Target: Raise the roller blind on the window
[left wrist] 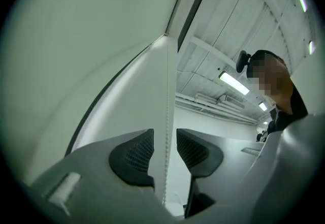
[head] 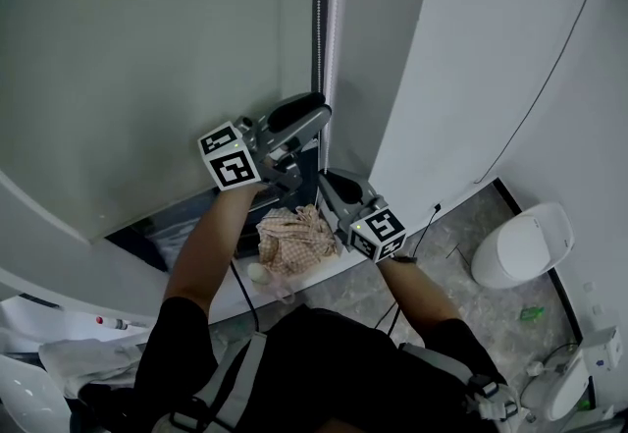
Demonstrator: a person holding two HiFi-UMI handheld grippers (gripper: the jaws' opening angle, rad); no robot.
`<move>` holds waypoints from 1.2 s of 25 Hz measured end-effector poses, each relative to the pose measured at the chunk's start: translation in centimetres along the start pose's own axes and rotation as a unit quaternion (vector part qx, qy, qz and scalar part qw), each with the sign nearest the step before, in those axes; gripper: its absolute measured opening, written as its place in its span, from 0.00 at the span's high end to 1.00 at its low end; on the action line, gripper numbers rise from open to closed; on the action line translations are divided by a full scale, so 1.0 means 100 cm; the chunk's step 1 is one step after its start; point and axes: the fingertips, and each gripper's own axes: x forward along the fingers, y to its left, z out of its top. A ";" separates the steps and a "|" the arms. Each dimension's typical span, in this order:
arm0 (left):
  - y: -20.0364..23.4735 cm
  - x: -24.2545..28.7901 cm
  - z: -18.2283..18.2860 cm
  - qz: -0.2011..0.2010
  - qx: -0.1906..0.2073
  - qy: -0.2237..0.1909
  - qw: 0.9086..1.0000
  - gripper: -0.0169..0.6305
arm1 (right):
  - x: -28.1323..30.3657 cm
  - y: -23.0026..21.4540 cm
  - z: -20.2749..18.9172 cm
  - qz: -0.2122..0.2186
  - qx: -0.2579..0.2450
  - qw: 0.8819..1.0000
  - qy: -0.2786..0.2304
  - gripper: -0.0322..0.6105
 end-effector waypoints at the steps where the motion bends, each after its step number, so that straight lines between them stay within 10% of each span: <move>1: -0.002 0.006 0.005 -0.008 -0.005 -0.007 1.000 0.75 | 0.000 0.001 0.001 0.000 0.002 1.000 0.000 0.93; 18: -0.015 0.011 -0.002 -0.002 0.002 -0.036 0.999 0.95 | -0.010 0.002 -0.003 -0.004 -0.001 1.000 0.009 0.92; 26: 0.013 -0.051 -0.124 0.087 -0.025 0.063 0.994 0.95 | -0.047 0.015 -0.138 0.007 0.029 0.982 0.185 0.92; 30: 0.022 -0.068 -0.129 0.104 -0.036 0.048 0.993 0.95 | -0.049 0.018 -0.114 0.034 0.016 0.986 0.160 0.80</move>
